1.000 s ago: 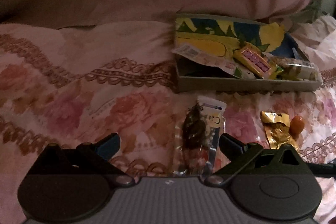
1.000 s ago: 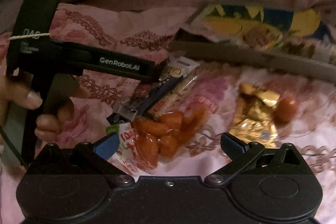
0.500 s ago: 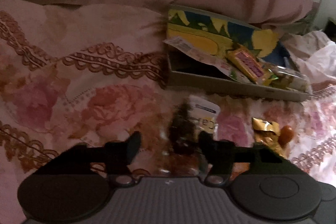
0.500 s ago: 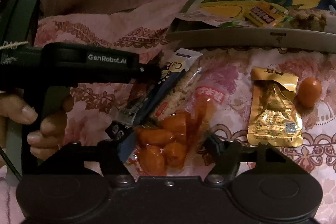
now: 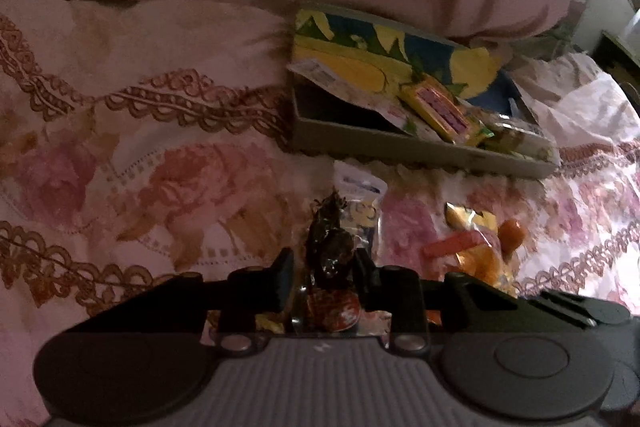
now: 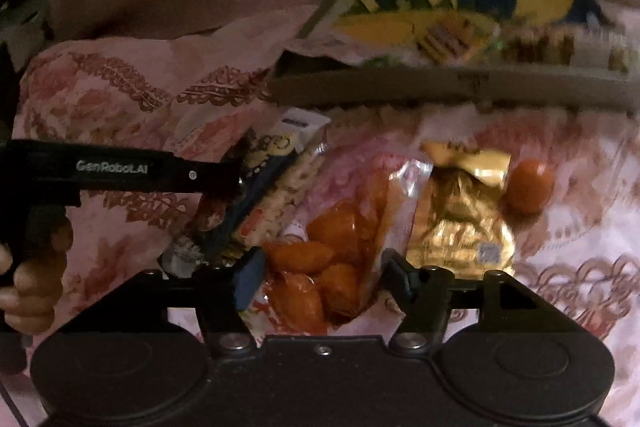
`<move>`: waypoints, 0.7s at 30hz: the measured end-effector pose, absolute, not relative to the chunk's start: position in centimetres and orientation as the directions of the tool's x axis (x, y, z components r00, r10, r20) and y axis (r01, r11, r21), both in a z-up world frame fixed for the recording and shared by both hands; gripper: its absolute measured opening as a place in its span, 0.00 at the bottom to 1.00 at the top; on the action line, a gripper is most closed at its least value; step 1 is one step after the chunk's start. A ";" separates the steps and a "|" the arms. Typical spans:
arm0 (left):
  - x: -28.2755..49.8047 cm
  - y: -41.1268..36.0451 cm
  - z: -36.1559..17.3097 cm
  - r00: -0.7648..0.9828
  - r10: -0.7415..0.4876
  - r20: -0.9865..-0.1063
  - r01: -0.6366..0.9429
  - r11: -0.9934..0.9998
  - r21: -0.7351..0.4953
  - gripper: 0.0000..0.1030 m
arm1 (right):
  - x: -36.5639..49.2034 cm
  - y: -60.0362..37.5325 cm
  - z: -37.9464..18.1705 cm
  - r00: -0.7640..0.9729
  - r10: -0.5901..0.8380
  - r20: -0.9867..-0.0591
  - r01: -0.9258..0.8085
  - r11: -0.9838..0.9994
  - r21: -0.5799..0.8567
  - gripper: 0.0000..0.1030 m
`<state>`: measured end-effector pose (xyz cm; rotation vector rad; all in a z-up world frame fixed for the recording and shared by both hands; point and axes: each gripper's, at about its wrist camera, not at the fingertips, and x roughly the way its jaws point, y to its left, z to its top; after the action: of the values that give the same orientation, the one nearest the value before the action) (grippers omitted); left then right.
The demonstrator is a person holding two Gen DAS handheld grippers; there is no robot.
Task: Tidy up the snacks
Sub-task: 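Close left tool on dark jerky packet while right tool grasps orange candy bag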
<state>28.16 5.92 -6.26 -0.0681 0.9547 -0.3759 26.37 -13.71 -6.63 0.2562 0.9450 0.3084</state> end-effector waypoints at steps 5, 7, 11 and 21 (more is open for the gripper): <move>28.4 5.4 -6.6 0.515 -0.332 -0.790 0.288 0.935 -0.206 0.47 | 26.6 -13.9 -7.3 0.536 0.395 -0.747 -0.142 0.914 0.381 0.71; 28.4 5.3 -6.7 0.513 -0.326 -0.794 0.291 0.936 -0.197 0.52 | 26.6 -13.9 -7.3 0.536 0.398 -0.745 -0.141 0.912 0.386 0.71; 28.4 4.5 -7.2 0.502 -0.290 -0.815 0.305 0.941 -0.147 0.63 | 26.4 -13.7 -7.1 0.541 0.402 -0.738 -0.154 0.911 0.383 0.54; 27.7 5.4 -6.8 0.512 -0.306 -0.802 0.312 0.937 -0.158 0.37 | 26.1 -13.8 -6.5 0.549 0.390 -0.739 -0.147 0.916 0.374 0.51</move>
<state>27.72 5.39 -6.78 0.0065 0.9637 -0.3713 26.11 -13.84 -6.45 0.2829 0.9391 0.3225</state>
